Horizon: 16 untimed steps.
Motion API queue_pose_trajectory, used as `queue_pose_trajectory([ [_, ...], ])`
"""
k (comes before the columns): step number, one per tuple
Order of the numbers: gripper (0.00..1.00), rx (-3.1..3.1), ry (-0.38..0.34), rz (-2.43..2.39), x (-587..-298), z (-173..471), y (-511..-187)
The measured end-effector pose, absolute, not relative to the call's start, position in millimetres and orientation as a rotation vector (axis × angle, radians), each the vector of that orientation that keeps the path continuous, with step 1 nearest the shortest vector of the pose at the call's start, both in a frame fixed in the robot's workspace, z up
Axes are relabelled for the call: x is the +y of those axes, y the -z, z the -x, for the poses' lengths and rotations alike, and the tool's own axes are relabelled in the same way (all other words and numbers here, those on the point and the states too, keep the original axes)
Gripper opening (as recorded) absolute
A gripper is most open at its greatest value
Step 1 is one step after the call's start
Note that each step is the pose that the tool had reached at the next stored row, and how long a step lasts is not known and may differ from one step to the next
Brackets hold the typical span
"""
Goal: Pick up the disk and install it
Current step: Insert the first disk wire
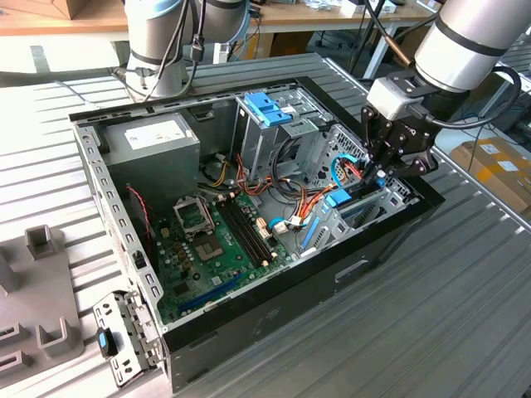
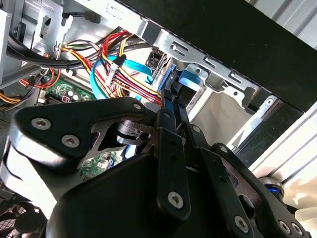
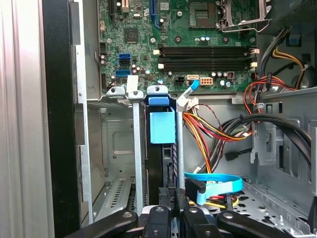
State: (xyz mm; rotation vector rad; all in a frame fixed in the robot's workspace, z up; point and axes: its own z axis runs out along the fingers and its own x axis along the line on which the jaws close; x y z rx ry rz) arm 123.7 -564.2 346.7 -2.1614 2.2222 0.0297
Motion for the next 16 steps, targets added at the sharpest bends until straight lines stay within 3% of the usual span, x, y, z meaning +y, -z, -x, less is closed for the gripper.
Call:
queue_pose_trajectory([
  [16,0.17,2.222,-0.03,2.161,-564.4,-123.7,-341.8],
])
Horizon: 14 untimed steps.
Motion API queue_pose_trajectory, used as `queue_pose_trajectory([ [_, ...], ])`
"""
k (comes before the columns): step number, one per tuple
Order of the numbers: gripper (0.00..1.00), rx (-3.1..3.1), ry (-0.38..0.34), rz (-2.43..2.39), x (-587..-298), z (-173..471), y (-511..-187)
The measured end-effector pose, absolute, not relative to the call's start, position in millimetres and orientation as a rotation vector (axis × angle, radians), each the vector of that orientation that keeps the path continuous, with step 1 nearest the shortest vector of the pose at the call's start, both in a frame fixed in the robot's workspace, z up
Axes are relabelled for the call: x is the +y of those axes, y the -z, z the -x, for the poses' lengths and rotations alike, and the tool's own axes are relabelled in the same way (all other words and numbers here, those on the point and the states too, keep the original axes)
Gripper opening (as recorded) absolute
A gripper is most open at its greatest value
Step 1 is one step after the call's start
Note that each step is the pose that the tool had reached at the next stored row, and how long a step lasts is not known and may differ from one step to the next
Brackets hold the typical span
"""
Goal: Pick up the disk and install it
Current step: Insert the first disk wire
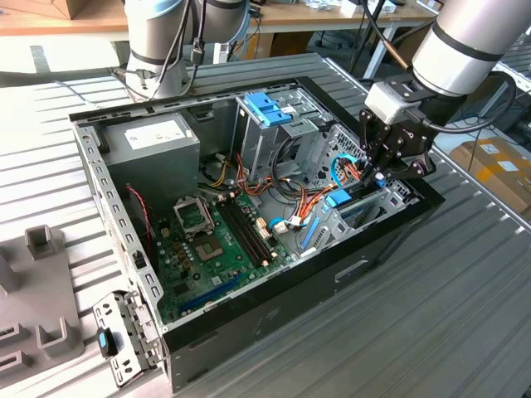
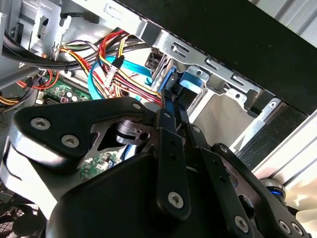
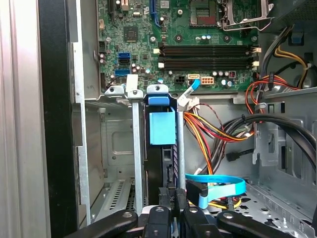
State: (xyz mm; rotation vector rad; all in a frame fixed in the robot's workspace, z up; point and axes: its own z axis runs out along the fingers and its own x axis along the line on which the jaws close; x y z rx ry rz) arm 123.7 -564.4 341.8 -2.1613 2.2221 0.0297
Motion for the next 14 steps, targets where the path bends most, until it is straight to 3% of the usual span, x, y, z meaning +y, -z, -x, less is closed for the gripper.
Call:
queue_pose_trajectory([
  [3,0.3,2.222,-0.03,2.161,-564.5,-123.7,-341.9],
  [12,0.3,2.222,-0.03,2.161,-561.4,-123.7,-348.5],
  [14,0.22,2.222,-0.03,2.161,-560.0,-123.7,-348.5],
])
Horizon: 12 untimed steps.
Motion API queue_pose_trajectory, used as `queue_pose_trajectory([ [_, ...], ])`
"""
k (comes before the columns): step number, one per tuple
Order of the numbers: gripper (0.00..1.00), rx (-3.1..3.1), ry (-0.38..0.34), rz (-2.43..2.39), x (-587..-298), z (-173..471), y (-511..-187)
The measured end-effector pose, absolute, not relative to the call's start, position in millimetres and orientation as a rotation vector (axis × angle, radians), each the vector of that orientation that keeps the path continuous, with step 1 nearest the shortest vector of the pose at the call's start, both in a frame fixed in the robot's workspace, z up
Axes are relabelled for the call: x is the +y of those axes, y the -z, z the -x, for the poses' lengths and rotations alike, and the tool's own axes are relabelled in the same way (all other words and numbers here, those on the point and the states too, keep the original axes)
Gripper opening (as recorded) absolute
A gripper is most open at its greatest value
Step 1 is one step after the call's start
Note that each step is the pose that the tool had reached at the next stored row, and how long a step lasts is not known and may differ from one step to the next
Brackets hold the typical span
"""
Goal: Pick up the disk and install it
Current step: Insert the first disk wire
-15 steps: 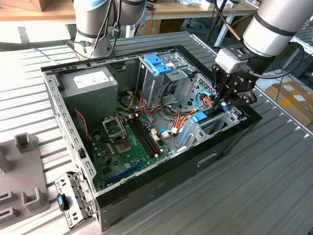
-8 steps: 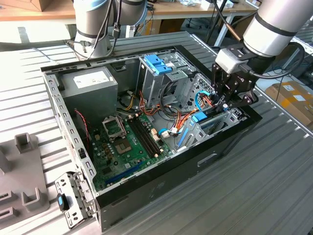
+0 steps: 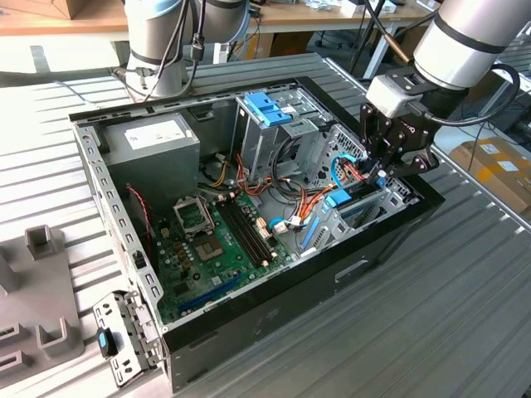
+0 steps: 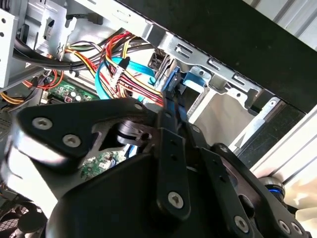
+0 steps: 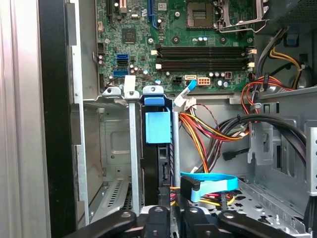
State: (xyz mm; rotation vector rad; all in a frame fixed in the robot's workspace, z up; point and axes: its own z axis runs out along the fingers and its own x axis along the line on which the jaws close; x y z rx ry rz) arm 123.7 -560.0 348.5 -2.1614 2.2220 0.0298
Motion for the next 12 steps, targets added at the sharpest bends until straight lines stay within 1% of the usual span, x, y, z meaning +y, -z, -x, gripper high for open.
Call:
queue_pose_trajectory([
  [2,0.11,2.222,-0.03,2.161,-559.4,-123.7,-348.5],
  [12,0.11,2.225,-0.034,2.164,-562.7,-126.4,-345.5],
])
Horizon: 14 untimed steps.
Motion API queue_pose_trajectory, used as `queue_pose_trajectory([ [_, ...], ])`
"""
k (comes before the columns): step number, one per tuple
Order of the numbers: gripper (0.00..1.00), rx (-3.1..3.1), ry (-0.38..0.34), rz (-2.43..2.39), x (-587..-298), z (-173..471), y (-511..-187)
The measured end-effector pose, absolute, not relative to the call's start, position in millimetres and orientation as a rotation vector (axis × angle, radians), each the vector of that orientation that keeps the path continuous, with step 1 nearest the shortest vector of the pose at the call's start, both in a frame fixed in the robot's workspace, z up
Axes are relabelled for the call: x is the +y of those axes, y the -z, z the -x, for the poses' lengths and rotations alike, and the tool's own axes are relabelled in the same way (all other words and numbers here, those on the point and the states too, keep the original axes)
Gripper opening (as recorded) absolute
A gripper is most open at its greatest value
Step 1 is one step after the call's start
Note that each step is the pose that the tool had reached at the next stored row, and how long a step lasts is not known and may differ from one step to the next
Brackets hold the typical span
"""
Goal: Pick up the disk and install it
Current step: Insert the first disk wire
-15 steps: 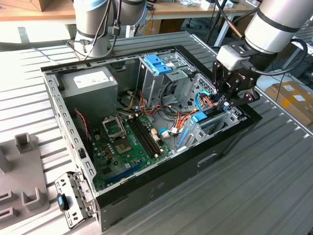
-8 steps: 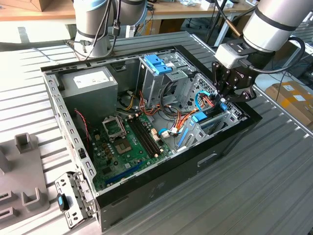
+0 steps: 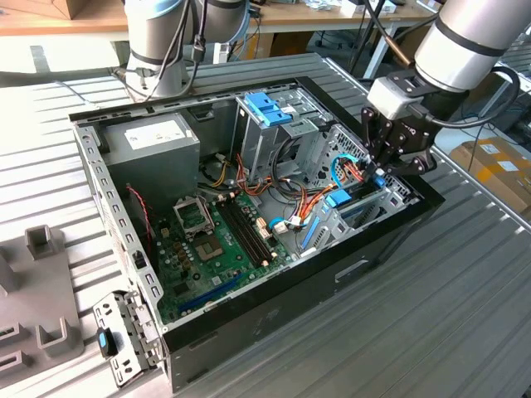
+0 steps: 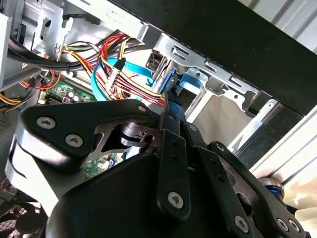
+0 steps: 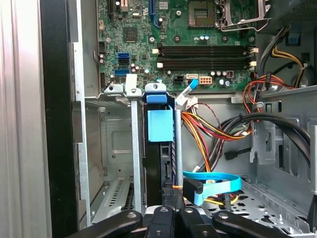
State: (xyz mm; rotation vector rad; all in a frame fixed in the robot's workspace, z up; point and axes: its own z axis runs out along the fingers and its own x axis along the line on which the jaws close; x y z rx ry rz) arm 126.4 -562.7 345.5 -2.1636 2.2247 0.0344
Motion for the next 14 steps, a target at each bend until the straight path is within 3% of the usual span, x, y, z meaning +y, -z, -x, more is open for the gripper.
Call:
queue_pose_trajectory([
  [14,0.11,2.225,-0.035,2.164,-563,-143,-355],
])
